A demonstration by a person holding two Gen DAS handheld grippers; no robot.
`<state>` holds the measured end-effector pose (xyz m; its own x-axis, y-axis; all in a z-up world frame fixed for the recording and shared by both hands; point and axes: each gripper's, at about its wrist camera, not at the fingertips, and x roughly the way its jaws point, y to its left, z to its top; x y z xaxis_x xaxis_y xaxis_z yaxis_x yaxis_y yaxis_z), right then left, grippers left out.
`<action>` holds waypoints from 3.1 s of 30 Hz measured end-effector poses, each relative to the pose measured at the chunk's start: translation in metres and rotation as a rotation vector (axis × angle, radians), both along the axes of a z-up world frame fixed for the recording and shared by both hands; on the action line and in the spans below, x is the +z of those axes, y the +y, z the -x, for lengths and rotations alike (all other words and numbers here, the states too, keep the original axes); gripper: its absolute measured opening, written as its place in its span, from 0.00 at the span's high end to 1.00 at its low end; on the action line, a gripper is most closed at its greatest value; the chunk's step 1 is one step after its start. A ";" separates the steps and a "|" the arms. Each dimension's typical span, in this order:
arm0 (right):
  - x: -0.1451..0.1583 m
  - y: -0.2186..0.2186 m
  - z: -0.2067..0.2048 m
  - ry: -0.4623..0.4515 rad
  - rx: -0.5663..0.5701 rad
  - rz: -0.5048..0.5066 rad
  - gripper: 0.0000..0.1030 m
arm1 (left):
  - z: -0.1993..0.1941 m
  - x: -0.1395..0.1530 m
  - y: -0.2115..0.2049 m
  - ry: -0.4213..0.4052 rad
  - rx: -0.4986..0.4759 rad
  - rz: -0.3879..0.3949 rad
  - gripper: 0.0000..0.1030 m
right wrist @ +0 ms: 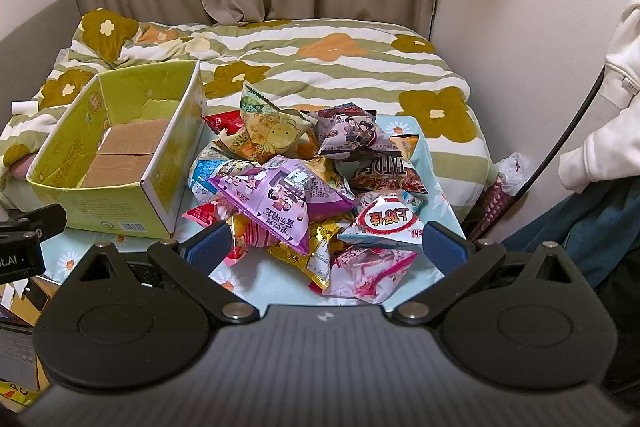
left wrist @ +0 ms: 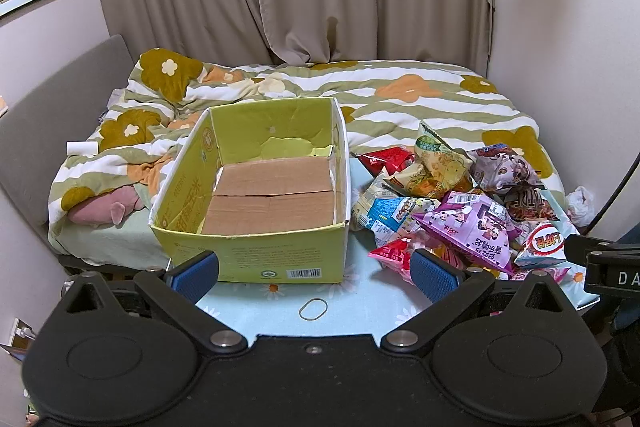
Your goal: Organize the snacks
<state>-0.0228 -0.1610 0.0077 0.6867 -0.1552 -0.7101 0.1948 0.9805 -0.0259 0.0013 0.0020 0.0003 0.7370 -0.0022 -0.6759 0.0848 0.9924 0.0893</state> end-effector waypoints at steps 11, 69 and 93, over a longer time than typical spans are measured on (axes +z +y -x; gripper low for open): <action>-0.001 0.001 -0.001 -0.002 0.000 -0.001 0.00 | 0.000 0.000 0.002 -0.001 0.001 -0.007 0.00; -0.001 0.001 0.000 -0.004 -0.001 -0.008 0.00 | -0.002 0.002 -0.001 -0.001 0.000 -0.019 0.00; -0.007 -0.107 -0.106 0.008 0.092 -0.030 0.00 | -0.076 -0.027 -0.102 0.037 -0.304 -0.034 0.00</action>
<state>0.0831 -0.2684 0.0005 0.6917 -0.0701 -0.7188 0.1033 0.9946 0.0025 0.0777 -0.0999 -0.0267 0.6811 -0.1956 -0.7056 0.3810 0.9176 0.1134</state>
